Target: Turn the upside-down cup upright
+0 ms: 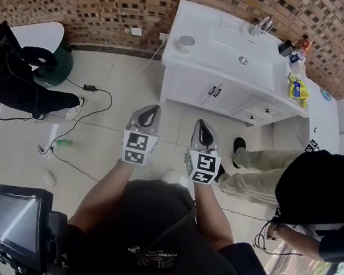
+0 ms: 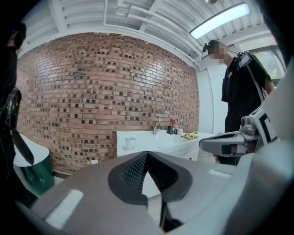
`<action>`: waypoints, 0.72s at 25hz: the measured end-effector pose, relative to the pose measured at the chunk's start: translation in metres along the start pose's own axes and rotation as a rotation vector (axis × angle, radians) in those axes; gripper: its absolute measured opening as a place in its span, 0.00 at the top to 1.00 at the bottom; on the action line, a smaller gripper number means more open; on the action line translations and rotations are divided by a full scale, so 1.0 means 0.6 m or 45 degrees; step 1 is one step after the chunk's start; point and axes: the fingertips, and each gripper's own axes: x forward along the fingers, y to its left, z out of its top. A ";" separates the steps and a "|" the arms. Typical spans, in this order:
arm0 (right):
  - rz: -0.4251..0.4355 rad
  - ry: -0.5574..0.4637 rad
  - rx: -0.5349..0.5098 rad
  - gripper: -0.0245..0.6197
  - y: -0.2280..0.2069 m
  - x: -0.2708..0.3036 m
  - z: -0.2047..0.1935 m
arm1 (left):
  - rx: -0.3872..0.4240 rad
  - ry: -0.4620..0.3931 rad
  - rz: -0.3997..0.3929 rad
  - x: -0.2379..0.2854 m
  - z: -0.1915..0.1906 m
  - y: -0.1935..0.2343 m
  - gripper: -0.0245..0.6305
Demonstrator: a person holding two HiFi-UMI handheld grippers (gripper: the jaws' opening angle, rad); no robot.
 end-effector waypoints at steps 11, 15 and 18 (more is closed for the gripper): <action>0.008 -0.007 0.015 0.95 -0.015 -0.002 -0.013 | 0.001 0.010 -0.004 0.004 -0.007 -0.024 0.97; 0.013 -0.019 0.015 0.95 -0.015 -0.003 -0.006 | 0.011 0.017 -0.003 0.002 -0.004 -0.028 0.97; 0.011 -0.016 0.013 0.95 -0.019 -0.006 -0.006 | 0.012 0.020 -0.003 0.001 -0.003 -0.032 0.97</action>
